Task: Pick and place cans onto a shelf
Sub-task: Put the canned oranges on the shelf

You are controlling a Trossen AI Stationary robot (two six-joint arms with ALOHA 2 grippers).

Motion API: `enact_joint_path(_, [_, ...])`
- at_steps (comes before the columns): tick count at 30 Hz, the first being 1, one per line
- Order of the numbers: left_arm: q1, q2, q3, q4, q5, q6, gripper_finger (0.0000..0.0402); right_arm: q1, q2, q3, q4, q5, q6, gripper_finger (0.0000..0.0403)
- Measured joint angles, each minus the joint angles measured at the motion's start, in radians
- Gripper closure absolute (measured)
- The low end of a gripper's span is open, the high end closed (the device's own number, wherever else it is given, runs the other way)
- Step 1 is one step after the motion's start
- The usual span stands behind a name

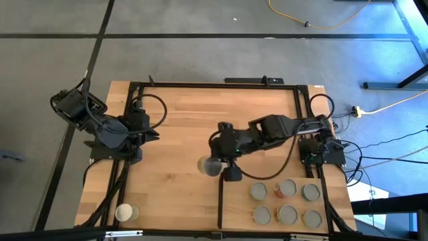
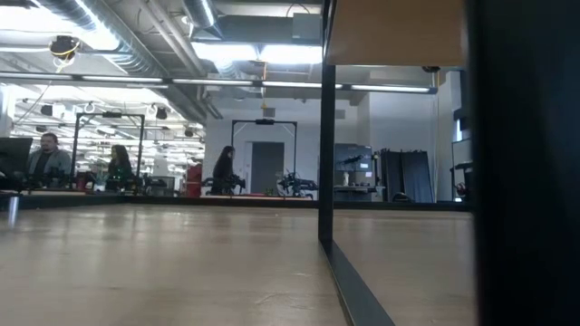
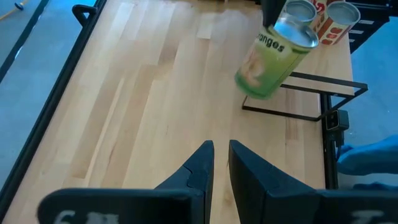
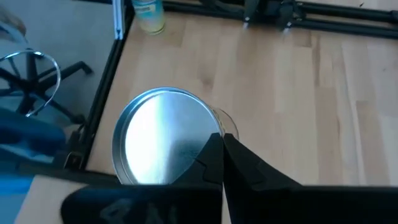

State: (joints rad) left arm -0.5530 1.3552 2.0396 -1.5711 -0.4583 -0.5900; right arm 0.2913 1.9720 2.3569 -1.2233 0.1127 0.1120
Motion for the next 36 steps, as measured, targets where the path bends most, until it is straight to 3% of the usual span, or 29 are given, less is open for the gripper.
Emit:
enact_joint_path(11, [0.0, 0.0, 0.0, 0.0, 0.0, 0.0, 0.0358, 0.106, -0.081, -0.001, -0.111, -0.009, 0.041, 0.0403])
enact_joint_path(18, [0.0, 0.0, 0.0, 0.0, 0.0, 0.0, 0.0358, 0.178, -0.089, -0.001, -0.162, -0.119, 0.098, 0.0403])
enact_joint_path(27, [0.0, 0.0, 0.0, 0.0, -0.001, 0.0, 0.0358, 0.244, -0.083, -0.006, -0.149, -0.16, 0.187, 0.0403])
enact_joint_path(36, [0.0, 0.0, 0.0, 0.0, -0.001, 0.0, 0.0358, 0.256, -0.075, -0.112, -0.062, -0.189, 0.198, 0.0403])
